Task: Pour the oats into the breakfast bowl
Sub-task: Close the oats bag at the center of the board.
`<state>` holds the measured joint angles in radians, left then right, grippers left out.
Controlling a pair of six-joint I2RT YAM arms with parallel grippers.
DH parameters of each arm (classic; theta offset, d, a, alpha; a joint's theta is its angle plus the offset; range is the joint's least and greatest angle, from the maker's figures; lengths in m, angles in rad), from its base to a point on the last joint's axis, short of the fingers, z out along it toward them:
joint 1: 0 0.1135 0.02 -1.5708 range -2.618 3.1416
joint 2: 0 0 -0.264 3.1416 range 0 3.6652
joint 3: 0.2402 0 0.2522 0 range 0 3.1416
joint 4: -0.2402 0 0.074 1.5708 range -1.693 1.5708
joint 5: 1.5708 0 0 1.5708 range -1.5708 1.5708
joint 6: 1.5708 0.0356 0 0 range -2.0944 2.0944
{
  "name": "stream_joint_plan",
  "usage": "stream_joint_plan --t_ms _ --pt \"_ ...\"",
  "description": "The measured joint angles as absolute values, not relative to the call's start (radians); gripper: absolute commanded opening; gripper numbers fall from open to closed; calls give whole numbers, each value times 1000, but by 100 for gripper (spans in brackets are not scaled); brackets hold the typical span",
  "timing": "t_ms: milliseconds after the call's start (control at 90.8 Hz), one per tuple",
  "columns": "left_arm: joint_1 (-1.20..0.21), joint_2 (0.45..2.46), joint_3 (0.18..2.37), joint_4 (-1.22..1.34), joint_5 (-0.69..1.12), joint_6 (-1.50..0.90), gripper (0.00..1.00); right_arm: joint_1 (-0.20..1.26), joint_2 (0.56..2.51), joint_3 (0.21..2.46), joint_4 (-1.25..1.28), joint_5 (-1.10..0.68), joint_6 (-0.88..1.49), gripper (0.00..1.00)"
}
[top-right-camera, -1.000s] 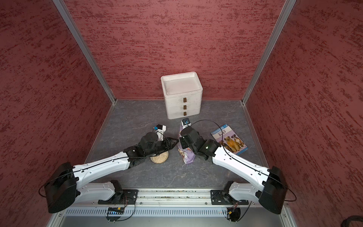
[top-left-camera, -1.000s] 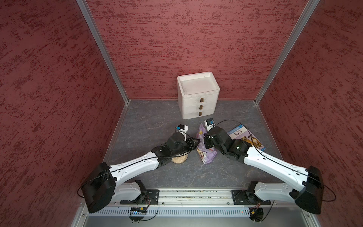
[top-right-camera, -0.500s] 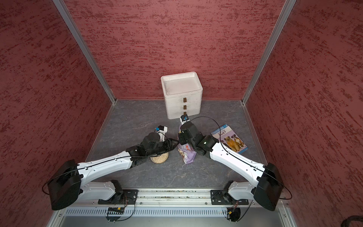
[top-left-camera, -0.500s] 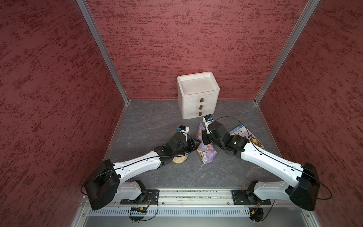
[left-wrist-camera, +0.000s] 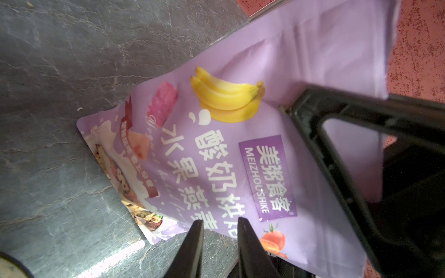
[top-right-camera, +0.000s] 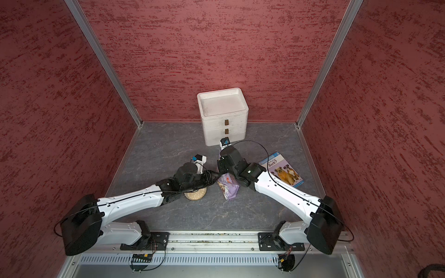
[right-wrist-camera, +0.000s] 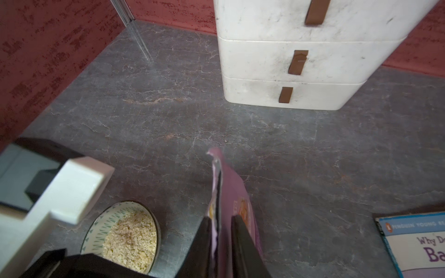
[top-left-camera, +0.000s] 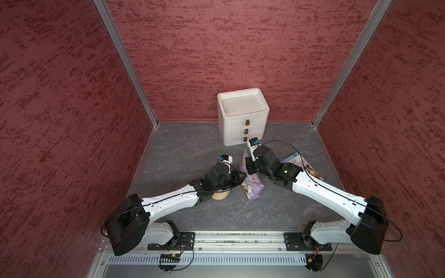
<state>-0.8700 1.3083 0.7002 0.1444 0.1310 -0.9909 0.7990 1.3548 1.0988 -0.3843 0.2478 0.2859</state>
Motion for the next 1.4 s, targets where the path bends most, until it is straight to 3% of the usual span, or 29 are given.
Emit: stream_joint_plan --t_ms 154,220,584,650,738,1223,1399 --pt "-870 1310 700 147 133 -991 27 794 1383 1108 -360 237 282 15" --pt "-870 1310 700 150 133 -991 28 794 1395 1113 -354 234 279 0" --pt "-870 1319 700 151 133 -992 27 794 1410 1122 -338 232 273 0" --pt "-870 1322 700 151 133 -992 27 794 1409 1122 -340 236 274 24" --pt "-870 1323 700 152 133 -994 28 793 1398 1122 -341 237 286 47" --pt "-870 1323 701 150 132 -995 29 788 1185 993 -342 175 352 58" --pt "-870 1317 702 140 127 -980 36 788 1102 962 -341 154 372 64"
